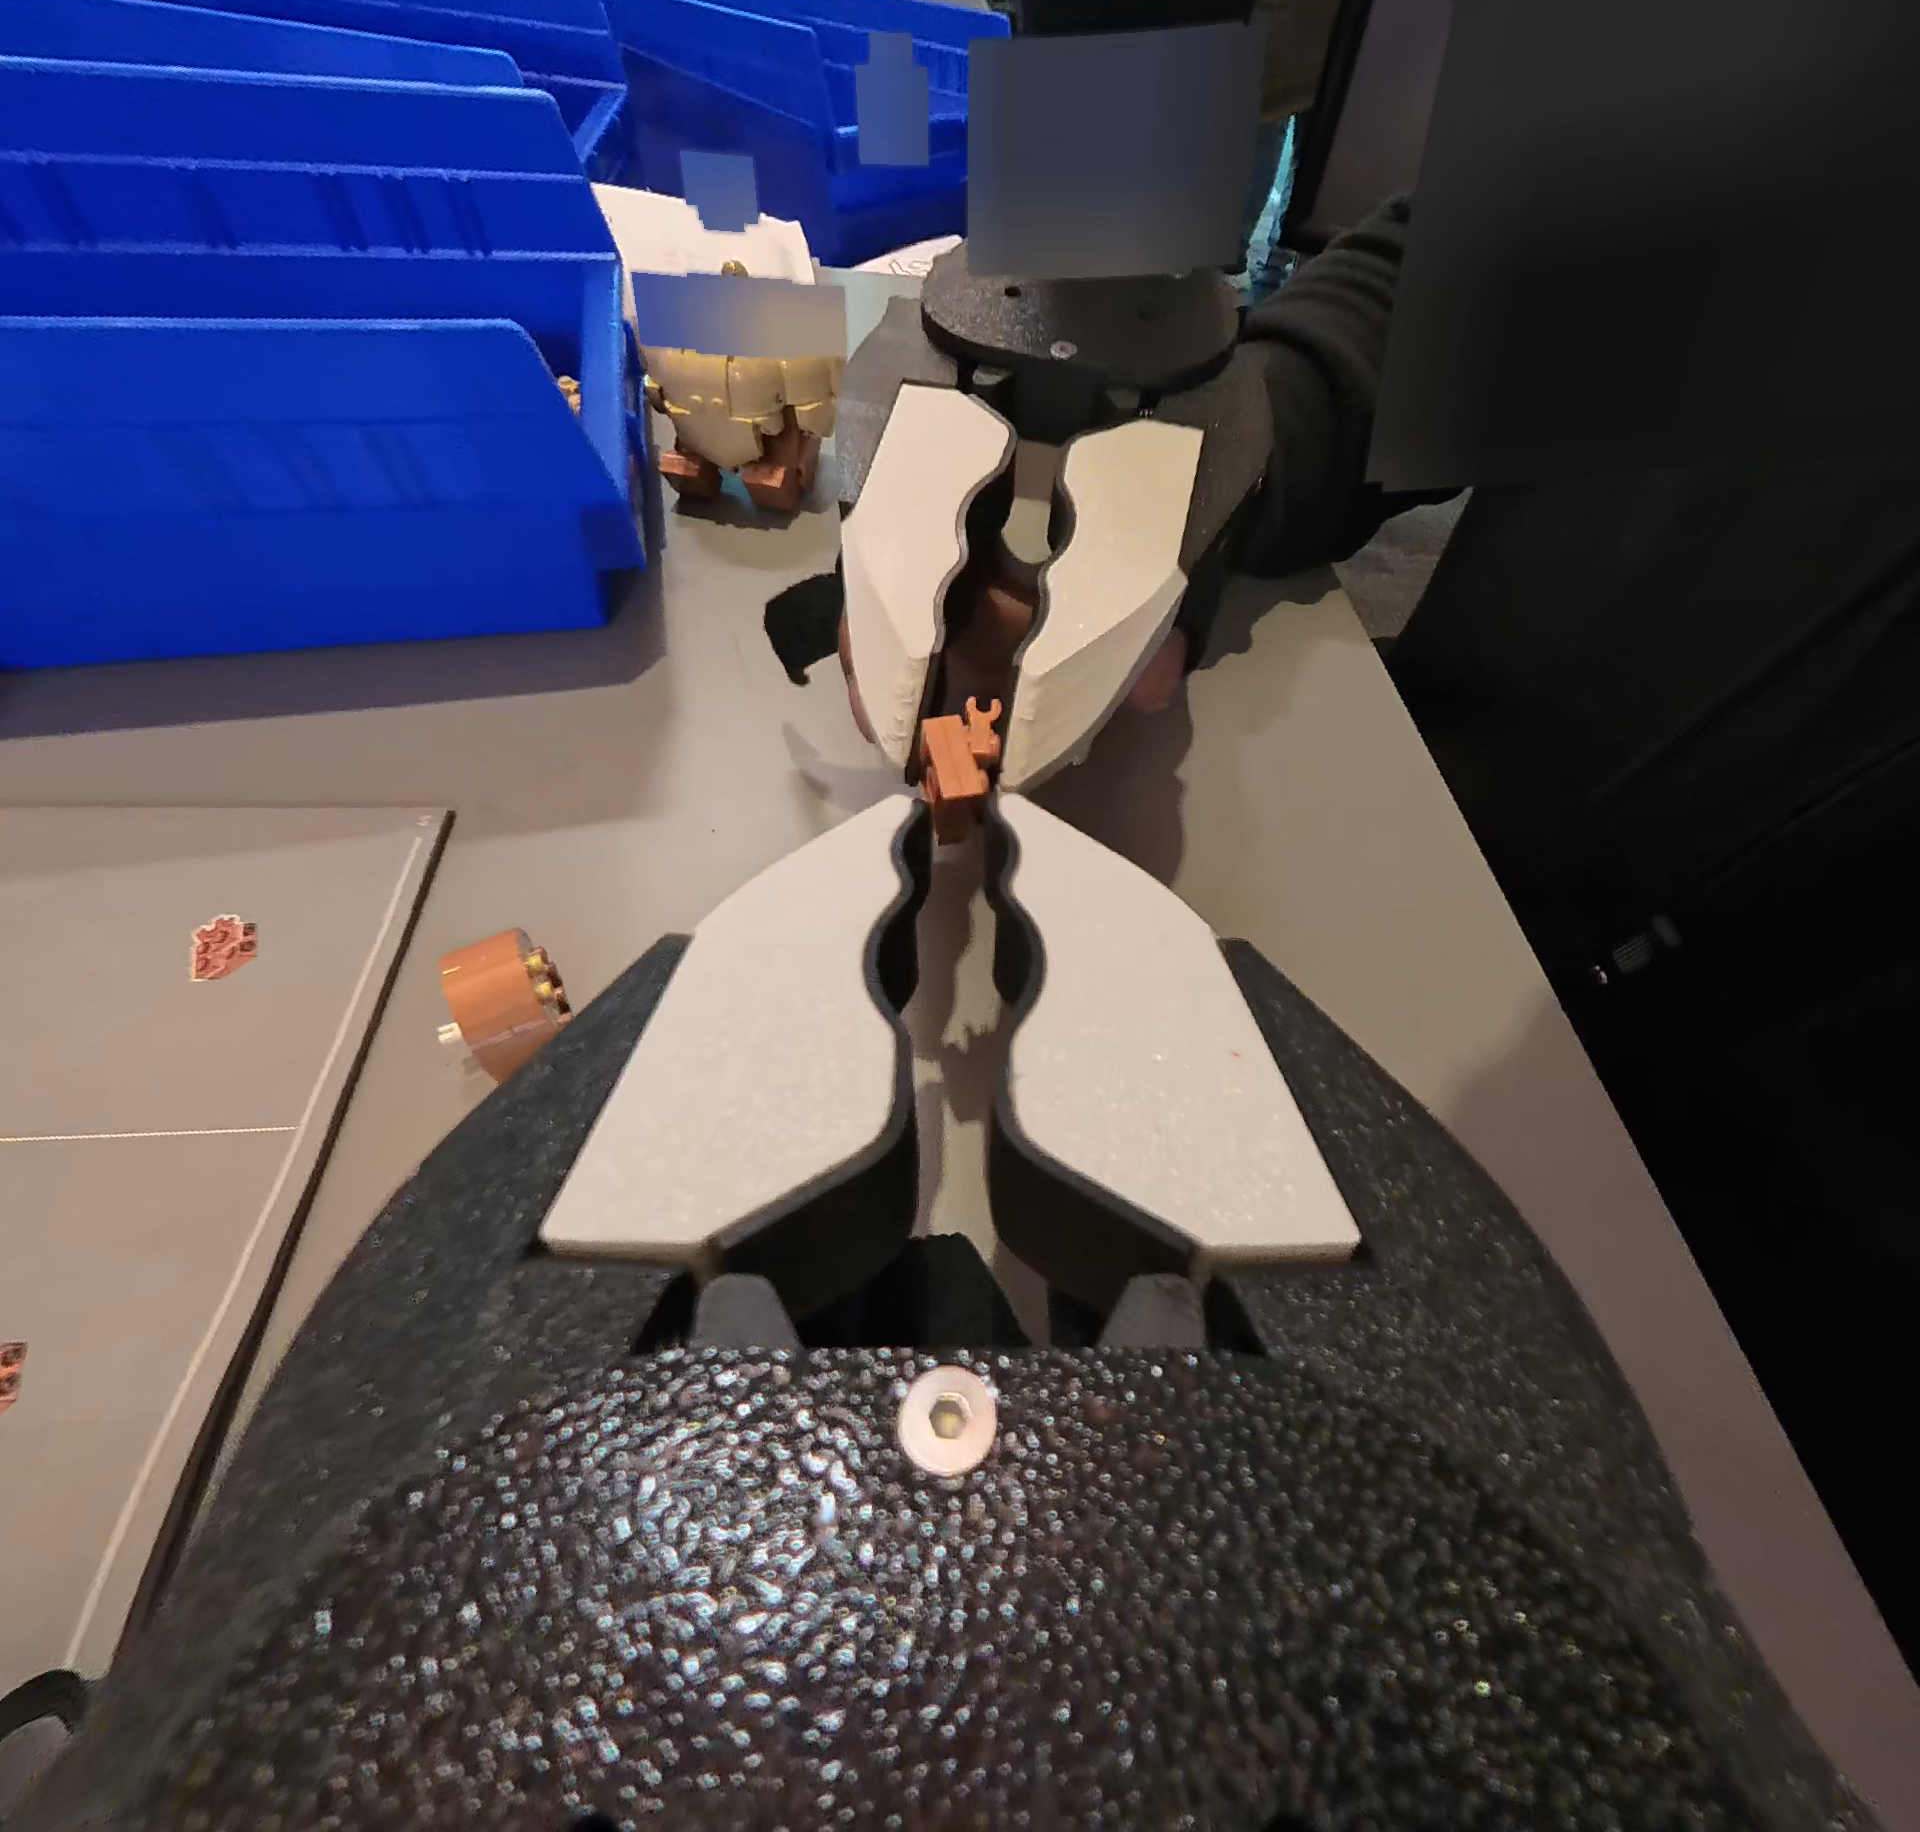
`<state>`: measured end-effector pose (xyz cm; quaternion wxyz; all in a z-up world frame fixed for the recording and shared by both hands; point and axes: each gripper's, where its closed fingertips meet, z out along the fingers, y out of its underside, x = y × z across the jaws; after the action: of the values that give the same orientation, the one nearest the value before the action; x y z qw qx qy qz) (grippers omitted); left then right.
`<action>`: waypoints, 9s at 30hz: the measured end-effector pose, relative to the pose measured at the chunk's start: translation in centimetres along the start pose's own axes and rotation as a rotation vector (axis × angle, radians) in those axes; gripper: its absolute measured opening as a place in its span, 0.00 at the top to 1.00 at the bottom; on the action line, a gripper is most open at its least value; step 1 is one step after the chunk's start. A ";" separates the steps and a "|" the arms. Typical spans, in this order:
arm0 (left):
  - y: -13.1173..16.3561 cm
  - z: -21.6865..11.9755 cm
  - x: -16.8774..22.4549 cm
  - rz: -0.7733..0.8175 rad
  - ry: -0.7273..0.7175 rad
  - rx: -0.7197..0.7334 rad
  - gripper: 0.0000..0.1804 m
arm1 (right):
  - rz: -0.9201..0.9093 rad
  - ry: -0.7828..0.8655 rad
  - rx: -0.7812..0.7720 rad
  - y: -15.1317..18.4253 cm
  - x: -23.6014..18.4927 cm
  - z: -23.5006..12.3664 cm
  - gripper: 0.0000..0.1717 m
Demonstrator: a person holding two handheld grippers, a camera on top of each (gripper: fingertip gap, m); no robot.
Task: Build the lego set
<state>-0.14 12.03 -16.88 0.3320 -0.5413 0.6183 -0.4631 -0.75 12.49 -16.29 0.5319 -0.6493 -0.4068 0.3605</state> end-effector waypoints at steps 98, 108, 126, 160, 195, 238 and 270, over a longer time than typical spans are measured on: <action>-1.6 1.0 -1.2 0.651 -0.347 0.092 0.95 | 0.491 -0.241 0.058 -0.8 0.5 -1.0 0.86; -1.4 0.7 -1.1 0.329 -0.191 0.134 0.96 | -0.389 0.145 0.006 -1.0 1.7 -1.4 0.80; -0.4 1.6 -0.1 0.382 -0.141 0.067 0.96 | -0.504 0.061 -0.045 0.1 0.2 -1.4 0.93; 8.0 0.6 -2.5 -0.002 -0.130 -0.391 0.87 | -0.859 0.188 -0.085 2.1 1.2 -2.8 0.93; 5.1 1.6 -1.1 0.152 -0.120 -0.298 1.00 | -1.002 0.295 -0.040 0.9 0.7 -3.2 0.93; 3.6 1.4 0.1 -0.153 -0.401 -0.247 0.96 | -1.123 0.285 0.002 1.1 -1.3 -4.4 0.93; -2.2 5.0 6.1 -0.062 0.079 -0.533 0.96 | -1.444 0.272 0.136 1.1 -5.4 -7.6 0.93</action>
<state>4.04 5.05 -16.02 0.1390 -0.6096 0.7141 -0.3149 3.99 4.44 -15.82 0.7217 -0.2241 -0.6400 -0.1389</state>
